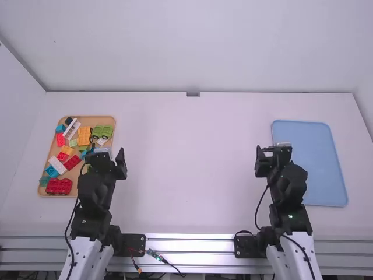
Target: Assemble lego blocks to make yellow taxi
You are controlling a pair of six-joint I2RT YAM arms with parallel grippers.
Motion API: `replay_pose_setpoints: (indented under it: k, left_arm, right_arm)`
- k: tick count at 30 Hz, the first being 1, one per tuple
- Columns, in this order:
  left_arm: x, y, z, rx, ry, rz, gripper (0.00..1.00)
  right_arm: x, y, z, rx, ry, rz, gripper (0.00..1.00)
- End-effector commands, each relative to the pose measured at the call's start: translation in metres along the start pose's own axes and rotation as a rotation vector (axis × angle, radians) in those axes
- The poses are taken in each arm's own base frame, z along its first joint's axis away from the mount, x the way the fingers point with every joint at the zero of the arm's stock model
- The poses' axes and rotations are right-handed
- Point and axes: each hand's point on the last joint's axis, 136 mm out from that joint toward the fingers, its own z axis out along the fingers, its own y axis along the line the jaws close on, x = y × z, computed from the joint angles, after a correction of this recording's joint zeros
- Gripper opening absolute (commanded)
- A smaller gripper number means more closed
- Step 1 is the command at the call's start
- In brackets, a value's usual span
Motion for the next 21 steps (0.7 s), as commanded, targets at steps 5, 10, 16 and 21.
replay_pose_setpoints:
  k: [5,10,16,21]
  left_arm:
    - [-0.025,0.014,0.017,-0.066,0.109,-0.033,0.63]
    - [-0.037,0.031,0.034,-0.146,0.209,-0.052,0.72]
    - [-0.055,0.056,0.058,-0.199,0.309,-0.028,0.82]
    - [-0.067,0.099,0.083,-0.273,0.440,-0.033,0.89]
  right_arm:
    - [-0.034,0.019,0.015,-0.076,-0.014,-0.025,0.64]
    - [-0.044,0.028,0.030,-0.107,0.004,-0.072,0.72]
    - [-0.053,0.027,0.048,-0.115,0.024,-0.078,0.82]
    - [-0.057,0.023,0.062,-0.114,0.044,-0.078,0.89]
